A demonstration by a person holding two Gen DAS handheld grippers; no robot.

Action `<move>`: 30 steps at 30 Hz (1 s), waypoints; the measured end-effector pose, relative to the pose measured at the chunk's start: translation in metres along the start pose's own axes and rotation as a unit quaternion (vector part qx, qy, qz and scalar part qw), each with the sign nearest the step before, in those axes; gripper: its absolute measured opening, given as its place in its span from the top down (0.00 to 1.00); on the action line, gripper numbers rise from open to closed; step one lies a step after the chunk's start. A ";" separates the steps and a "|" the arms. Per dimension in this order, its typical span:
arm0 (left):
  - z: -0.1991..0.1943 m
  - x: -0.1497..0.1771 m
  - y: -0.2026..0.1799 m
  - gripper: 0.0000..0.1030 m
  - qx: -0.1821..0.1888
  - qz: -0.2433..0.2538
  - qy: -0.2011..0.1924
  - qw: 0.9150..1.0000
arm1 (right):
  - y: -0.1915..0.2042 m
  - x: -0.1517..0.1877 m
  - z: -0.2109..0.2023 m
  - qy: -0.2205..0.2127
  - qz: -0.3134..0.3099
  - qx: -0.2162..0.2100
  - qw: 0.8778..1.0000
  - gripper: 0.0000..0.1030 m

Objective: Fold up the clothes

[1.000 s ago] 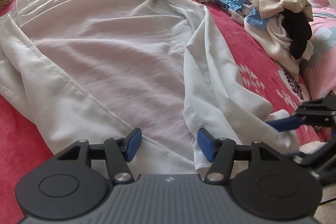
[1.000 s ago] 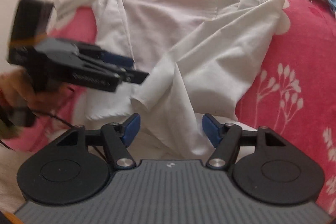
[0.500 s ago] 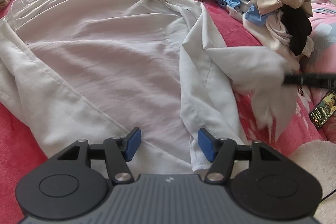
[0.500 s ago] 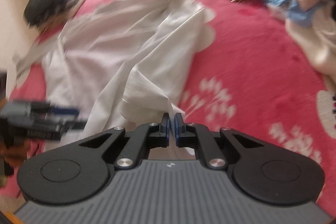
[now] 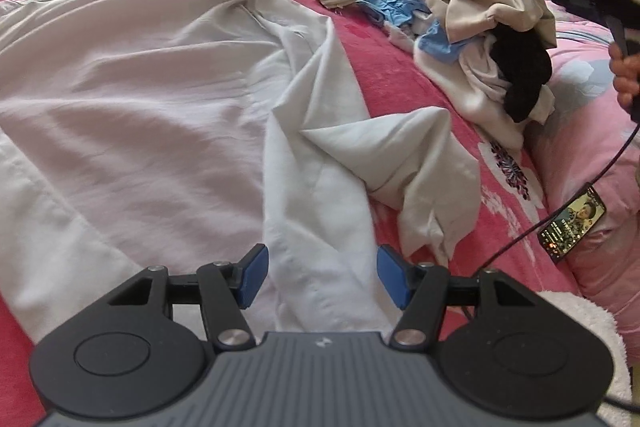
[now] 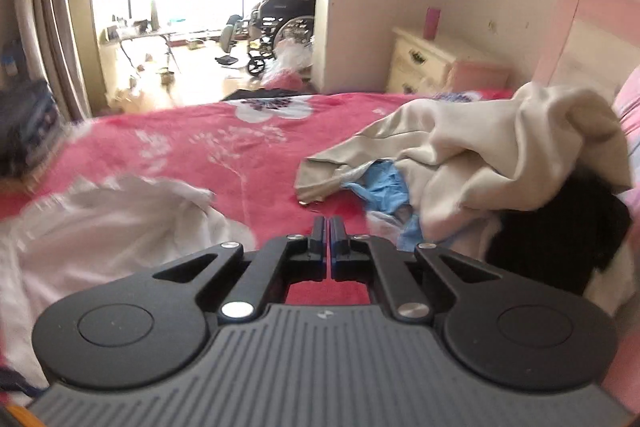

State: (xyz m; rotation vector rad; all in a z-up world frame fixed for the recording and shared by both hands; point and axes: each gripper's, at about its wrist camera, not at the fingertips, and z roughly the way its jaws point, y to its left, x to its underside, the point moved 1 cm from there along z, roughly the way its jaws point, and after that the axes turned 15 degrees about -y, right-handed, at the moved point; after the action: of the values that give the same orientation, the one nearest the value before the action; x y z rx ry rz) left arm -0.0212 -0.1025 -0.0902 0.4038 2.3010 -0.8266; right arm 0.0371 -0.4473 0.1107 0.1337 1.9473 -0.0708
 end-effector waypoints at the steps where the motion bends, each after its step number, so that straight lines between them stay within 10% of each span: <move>1: 0.002 0.001 -0.001 0.41 0.001 -0.001 0.003 1.000 | 0.001 0.002 0.004 0.017 0.014 -0.025 0.999 0.96; 3: 0.008 0.004 -0.001 0.41 0.004 -0.001 0.012 1.000 | 0.013 0.017 0.009 0.051 0.017 -0.078 0.996 0.91; 7: 0.016 0.008 -0.001 0.41 0.008 0.003 0.025 1.000 | 0.065 0.082 0.018 0.135 -0.050 -0.173 0.974 0.40; 12: 0.019 0.008 -0.001 0.40 0.011 0.002 0.028 1.000 | 0.122 0.161 0.037 0.251 -0.157 -0.238 0.925 0.20; 15: 0.021 0.007 -0.001 0.40 0.015 0.000 0.029 0.999 | 0.130 0.191 0.046 0.278 -0.225 -0.202 0.912 0.34; 18: 0.026 0.006 -0.003 0.40 0.030 -0.007 0.031 0.999 | 0.114 0.176 0.061 0.273 -0.200 -0.169 0.926 0.92; 24: 0.044 -0.002 -0.014 0.40 0.079 -0.031 0.042 0.995 | 0.053 0.056 0.104 0.126 -0.197 -0.005 0.972 0.95; 30: 0.066 -0.014 -0.042 0.40 0.128 -0.021 0.052 0.990 | -0.018 -0.071 0.154 -0.007 -0.172 0.152 0.973 0.95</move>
State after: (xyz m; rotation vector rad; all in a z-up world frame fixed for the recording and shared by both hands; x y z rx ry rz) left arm 0.0005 -0.1777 -0.1009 0.5239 2.3118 -1.1533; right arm 0.2027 -0.4869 0.1193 -0.0046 1.9164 -0.5989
